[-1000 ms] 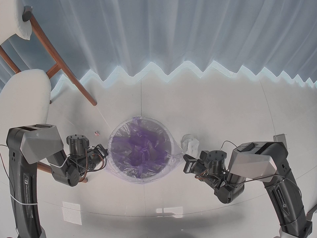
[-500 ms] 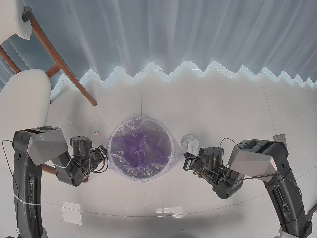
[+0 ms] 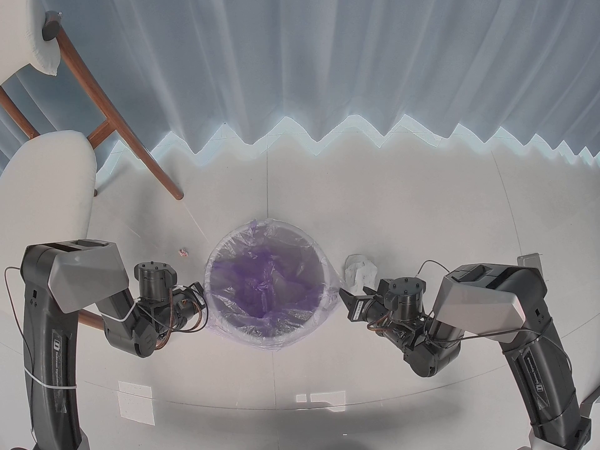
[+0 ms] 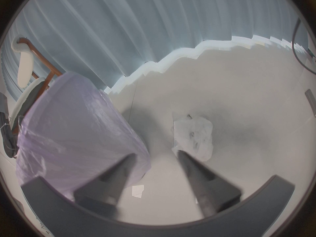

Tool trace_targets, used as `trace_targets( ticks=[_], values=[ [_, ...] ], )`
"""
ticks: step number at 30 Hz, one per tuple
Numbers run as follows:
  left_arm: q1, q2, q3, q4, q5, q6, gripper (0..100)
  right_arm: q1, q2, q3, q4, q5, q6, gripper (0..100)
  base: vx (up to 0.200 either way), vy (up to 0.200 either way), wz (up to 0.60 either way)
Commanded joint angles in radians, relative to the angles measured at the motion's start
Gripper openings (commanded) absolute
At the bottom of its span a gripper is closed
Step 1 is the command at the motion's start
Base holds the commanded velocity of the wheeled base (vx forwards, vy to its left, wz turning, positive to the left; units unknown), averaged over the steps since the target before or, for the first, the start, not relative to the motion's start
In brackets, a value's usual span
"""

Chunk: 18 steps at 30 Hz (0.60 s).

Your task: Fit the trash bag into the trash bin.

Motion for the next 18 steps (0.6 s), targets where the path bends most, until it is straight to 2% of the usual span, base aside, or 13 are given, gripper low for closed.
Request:
trace_targets(
  ticks=[1,6,12,17,18],
  values=[
    [-0.001,-0.039,0.026,-0.009,0.001,-0.001,100,0.002,-0.032,0.038,-0.033,0.002,0.003,100,0.000,0.000,0.00],
    [0.012,-0.140,0.122,-0.005,-0.011,-0.002,100,0.000,-0.079,0.113,-0.056,0.000,0.006,100,0.000,0.000,0.00],
    [0.032,-0.334,0.339,-0.049,-0.020,-0.002,100,-0.006,-0.178,0.328,-0.153,0.000,0.009,100,0.000,0.000,0.00],
    [0.042,-0.453,0.431,-0.071,-0.020,-0.002,100,-0.008,-0.222,0.449,-0.240,0.000,0.011,100,0.000,0.000,0.00],
    [0.081,-0.605,0.481,-0.064,-0.030,-0.004,100,-0.006,-0.325,0.577,-0.276,0.000,0.023,100,0.000,0.000,0.00]
  ],
)
